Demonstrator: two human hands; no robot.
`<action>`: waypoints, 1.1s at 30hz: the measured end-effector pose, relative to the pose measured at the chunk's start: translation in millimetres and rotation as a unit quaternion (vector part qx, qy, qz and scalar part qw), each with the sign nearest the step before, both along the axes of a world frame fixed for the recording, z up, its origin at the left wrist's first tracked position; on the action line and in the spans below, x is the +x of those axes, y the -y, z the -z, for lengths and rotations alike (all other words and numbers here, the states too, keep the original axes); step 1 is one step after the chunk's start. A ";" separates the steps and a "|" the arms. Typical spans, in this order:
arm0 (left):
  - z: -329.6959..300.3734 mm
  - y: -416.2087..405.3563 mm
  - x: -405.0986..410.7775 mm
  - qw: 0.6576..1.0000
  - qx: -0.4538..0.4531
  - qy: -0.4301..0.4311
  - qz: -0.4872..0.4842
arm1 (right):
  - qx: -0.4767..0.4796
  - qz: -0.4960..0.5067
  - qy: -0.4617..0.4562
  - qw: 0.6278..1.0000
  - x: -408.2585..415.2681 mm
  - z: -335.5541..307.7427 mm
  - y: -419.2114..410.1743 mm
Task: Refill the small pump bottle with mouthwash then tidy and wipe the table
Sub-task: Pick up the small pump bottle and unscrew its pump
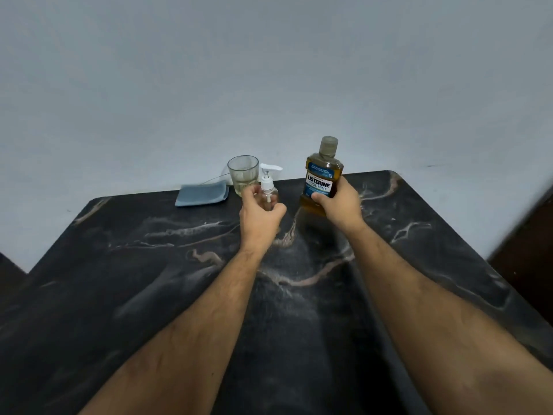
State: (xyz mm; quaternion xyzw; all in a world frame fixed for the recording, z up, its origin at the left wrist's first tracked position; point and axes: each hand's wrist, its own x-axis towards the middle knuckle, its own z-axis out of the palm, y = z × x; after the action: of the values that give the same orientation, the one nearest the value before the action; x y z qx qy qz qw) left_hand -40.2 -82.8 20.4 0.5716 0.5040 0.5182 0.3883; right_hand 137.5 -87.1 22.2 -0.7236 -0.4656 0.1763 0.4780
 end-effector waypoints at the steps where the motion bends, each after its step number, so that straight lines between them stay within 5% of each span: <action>1: -2.2 11.6 -6.0 1.000 0.000 -0.004 0.003 | 0.005 0.000 0.005 1.000 -6.2 -2.0 16.1; 13: 20.1 128.6 -81.4 0.998 -0.026 0.003 0.056 | 0.033 -0.040 0.034 0.998 -68.0 17.9 168.2; 33: 45.1 163.9 -116.0 0.998 -0.027 -0.015 0.059 | 0.027 -0.012 0.031 0.999 -88.1 44.0 200.0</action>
State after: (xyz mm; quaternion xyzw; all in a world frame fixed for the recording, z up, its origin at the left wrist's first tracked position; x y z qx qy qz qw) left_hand -156.2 -246.7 -24.8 0.5974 0.4891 0.4720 0.4256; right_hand 49.4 -287.2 -21.8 -0.7095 -0.4938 0.1467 0.4808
